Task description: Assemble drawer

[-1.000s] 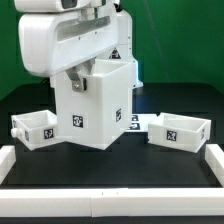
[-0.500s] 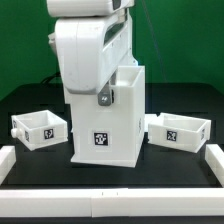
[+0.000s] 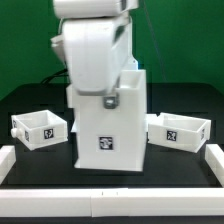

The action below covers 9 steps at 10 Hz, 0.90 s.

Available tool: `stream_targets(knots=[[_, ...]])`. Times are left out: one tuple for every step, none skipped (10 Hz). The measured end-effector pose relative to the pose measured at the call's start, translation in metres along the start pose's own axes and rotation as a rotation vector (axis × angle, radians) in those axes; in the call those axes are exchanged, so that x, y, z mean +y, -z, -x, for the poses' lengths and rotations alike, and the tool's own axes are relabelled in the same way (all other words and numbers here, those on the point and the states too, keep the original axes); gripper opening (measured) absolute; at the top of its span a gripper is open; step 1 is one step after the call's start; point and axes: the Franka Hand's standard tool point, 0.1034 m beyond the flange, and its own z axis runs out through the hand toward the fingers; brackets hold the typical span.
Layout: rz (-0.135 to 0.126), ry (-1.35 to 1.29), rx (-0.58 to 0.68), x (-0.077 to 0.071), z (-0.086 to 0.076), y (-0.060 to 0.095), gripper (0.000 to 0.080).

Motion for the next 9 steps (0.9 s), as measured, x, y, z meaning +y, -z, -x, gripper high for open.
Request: stream_targets(knots=[[0.007,0.008,0.012,0.0,-0.021,-0.004,0.0034],[0.002,0.018,0.021,0.0,-0.04,-0.011,0.0034],[0.001,-0.001,0.027,0.0,-0.05,-0.017,0.0034],[0.001,-0.023,0.026,-0.003,-0.048,-0.022,0.0034],[0.0,-0.026,0.025,-0.003,-0.046,-0.022,0.0034],[-0.001,-0.027,0.025,-0.003,-0.045,-0.022,0.0034],[-0.003,-0.028,0.025,-0.003,-0.045,-0.023,0.0034],[-0.002,-0.027,0.025,-0.003,-0.045,-0.024,0.0034],[0.022,0.016,0.03,0.001,-0.048,-0.026,0.0034]])
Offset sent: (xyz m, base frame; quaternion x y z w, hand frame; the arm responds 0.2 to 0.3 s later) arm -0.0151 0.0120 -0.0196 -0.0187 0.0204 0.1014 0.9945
